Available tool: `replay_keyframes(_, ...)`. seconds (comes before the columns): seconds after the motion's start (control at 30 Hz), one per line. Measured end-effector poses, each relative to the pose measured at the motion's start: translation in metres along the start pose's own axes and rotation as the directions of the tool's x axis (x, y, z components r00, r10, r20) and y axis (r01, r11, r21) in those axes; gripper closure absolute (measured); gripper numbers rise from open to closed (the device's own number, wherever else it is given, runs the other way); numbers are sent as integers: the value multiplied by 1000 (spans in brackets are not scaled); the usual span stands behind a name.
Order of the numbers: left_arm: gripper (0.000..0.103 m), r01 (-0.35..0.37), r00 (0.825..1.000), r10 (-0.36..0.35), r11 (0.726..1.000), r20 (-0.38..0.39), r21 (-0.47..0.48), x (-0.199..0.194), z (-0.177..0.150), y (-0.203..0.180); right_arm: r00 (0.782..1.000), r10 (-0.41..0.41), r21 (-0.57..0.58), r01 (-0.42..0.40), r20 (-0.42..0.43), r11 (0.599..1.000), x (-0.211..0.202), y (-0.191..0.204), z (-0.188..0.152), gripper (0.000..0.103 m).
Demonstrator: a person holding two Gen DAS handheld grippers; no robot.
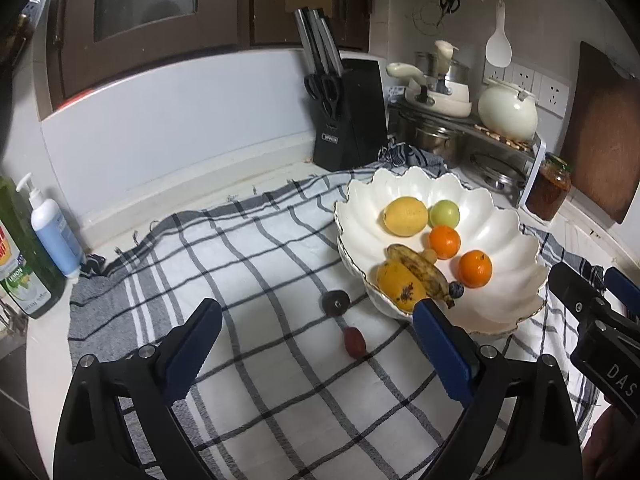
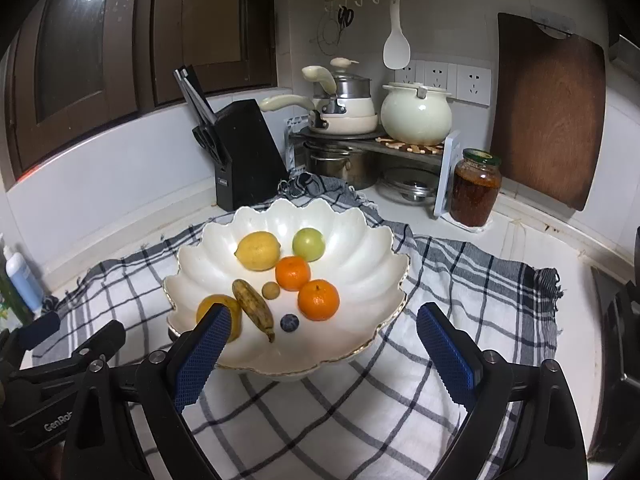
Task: Organize fruits
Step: 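Withdraw both open grippers from the bowl toward the plums on the cloth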
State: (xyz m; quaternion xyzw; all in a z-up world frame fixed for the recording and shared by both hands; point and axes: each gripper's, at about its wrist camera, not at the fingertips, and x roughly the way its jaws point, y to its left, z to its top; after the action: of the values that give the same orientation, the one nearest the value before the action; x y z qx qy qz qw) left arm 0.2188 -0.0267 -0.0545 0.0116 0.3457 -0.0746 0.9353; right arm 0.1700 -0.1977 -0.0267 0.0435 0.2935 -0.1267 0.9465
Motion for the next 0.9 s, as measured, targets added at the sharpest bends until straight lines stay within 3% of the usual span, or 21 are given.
replay_keyframes(0.6,24,46,995,-43,998,-85,34,55,-6,5,1000,-9,-23,9,-11,1000,32,18,-4,8)
replay_keyframes(0.9,37,113,981,-102,992,-166,63,93,-5,10,1000,-13,-51,12,-16,999,52,40,-2,8)
